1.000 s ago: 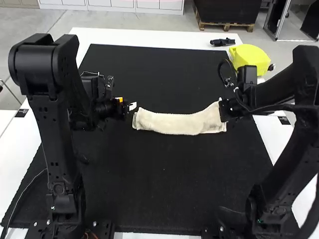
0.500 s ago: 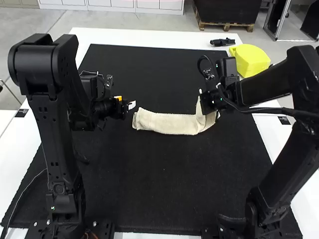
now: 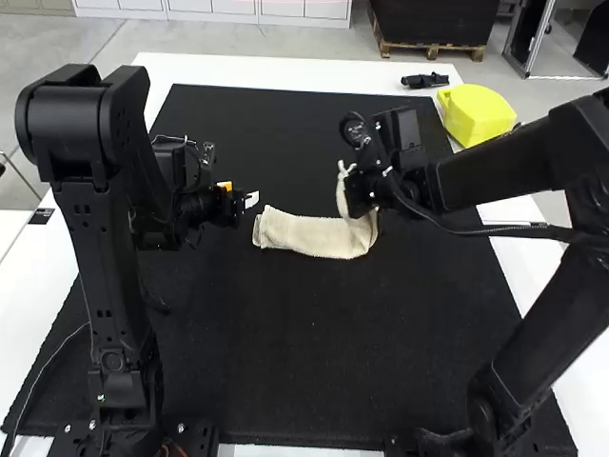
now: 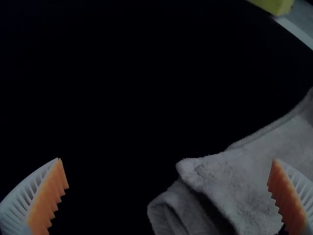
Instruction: Fold the towel.
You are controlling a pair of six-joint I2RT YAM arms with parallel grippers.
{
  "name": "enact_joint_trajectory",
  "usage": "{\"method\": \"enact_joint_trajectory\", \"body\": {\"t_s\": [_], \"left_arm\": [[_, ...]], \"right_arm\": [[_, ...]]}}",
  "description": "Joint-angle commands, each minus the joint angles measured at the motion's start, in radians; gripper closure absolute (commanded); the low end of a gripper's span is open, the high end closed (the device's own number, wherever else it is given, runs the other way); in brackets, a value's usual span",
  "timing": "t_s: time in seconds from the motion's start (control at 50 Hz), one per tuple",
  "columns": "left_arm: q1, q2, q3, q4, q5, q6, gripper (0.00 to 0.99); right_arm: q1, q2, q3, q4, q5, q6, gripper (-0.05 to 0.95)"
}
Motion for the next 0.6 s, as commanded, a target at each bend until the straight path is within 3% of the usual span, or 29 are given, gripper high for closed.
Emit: {"method": "enact_joint_trajectory", "body": {"t_s": [0.0,0.2,0.58], "left_arm": [[0.003,0.022,-0.01,0.011,-0.014,0.005,0.036],[0.007,0.019,-0.01,0.013,-0.037,0.004,0.036],[0.009,0.006,-0.02,0.031,-0.041,-0.01,0.036]], "right_arm": [[0.053,-0.007,0.029,0.024,0.002,0.017,0.91],[0.14,-0.007,0.017,0.046,-0.001,0.004,0.91],[0.169,0.065,0.029,0.149,-0.028,-0.009,0.92]]}}
